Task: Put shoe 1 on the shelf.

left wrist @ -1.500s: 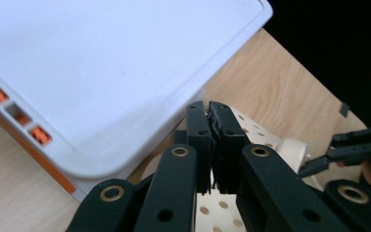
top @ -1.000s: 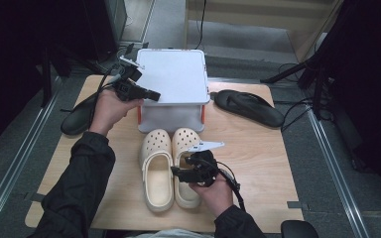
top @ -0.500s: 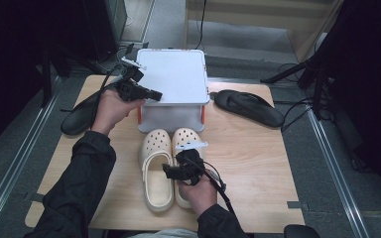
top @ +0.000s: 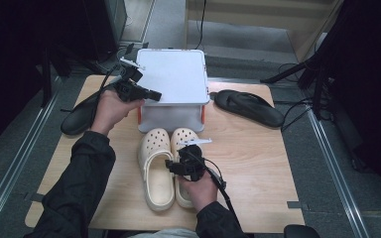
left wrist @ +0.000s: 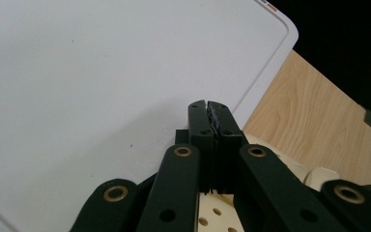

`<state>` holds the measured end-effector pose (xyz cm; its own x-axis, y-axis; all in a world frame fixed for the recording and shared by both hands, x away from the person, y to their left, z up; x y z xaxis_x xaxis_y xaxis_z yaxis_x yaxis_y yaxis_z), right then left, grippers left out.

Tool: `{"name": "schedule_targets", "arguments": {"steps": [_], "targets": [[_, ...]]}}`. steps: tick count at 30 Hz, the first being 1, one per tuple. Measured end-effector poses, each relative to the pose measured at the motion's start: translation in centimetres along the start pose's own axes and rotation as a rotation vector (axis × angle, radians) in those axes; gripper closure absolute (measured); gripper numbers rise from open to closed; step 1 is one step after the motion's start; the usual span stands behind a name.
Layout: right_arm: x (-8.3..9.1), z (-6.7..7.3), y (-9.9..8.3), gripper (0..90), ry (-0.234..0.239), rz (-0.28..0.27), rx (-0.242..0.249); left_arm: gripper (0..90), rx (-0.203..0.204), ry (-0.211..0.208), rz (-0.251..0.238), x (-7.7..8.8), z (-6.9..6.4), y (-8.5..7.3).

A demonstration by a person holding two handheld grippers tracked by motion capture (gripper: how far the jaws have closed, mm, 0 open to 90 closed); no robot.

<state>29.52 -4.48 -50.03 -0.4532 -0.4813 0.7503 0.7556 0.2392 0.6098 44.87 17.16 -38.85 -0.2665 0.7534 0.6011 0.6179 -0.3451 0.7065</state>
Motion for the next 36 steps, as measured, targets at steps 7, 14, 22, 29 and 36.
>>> {"name": "schedule_targets", "arguments": {"steps": [7, 14, 22, 29, 36], "targets": [[0.6, -0.5, 0.4, 66.8, -0.038, -0.006, 0.022, 89.4, 0.005, -0.003, 0.000, 0.0, 0.0, 0.0], [1.1, -0.8, 1.5, 66.9, -0.007, -0.004, 0.025, 89.3, 0.009, -0.004, 0.001, 0.0, 0.1, 0.0], [1.2, -0.7, 3.6, 66.8, -0.009, -0.014, 0.049, 89.2, 0.012, -0.001, 0.001, 0.0, 0.0, 0.0], [0.6, -1.7, 6.3, 66.8, -0.024, -0.009, 0.061, 89.1, 0.021, -0.008, 0.003, 0.1, 0.1, 0.0], [-0.2, -2.8, 8.2, 66.8, -0.052, -0.014, 0.068, 89.0, 0.027, -0.016, 0.000, 0.1, 0.2, 0.0]]}}
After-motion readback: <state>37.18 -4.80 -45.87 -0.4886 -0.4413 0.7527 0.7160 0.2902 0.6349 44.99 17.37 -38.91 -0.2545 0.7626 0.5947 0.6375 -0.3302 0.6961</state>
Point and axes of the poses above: each handheld gripper's, and its own axes: x roughly backward along the jaws, y roughly out of its top, z roughly to its left, the point moved 1 cm from there along -x, roughly forward along the jaws, and after that the axes turned 6 degrees about -y, right-handed, at the moved point
